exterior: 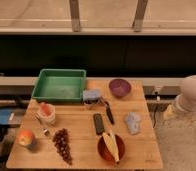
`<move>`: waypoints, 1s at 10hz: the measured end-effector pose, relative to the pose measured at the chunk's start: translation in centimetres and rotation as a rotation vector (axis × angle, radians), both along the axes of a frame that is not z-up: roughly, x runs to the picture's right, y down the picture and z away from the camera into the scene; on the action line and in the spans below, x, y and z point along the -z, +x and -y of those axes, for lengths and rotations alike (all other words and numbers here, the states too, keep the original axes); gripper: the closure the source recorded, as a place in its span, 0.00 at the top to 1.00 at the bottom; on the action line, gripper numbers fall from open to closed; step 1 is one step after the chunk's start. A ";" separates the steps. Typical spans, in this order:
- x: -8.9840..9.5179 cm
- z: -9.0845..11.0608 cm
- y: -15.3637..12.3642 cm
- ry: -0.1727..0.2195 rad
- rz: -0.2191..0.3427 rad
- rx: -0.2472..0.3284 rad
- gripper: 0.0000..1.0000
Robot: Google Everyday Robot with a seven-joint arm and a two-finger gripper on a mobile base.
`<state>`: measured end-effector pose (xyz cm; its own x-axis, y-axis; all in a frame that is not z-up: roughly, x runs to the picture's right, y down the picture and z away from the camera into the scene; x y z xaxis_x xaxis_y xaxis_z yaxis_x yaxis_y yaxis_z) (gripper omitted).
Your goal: Wipe purple bowl with towel
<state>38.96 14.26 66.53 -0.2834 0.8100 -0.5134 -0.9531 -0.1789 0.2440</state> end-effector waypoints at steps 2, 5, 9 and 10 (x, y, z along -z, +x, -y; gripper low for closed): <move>0.0 0.0 0.0 0.000 0.000 0.000 0.62; 0.0 0.0 0.0 0.000 0.000 0.000 0.62; 0.1 0.6 0.1 0.018 -0.001 -0.027 0.62; 0.1 1.2 0.2 0.030 -0.007 -0.057 0.62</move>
<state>39.14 13.02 66.47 -0.3333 0.8073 -0.4870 -0.9394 -0.2406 0.2441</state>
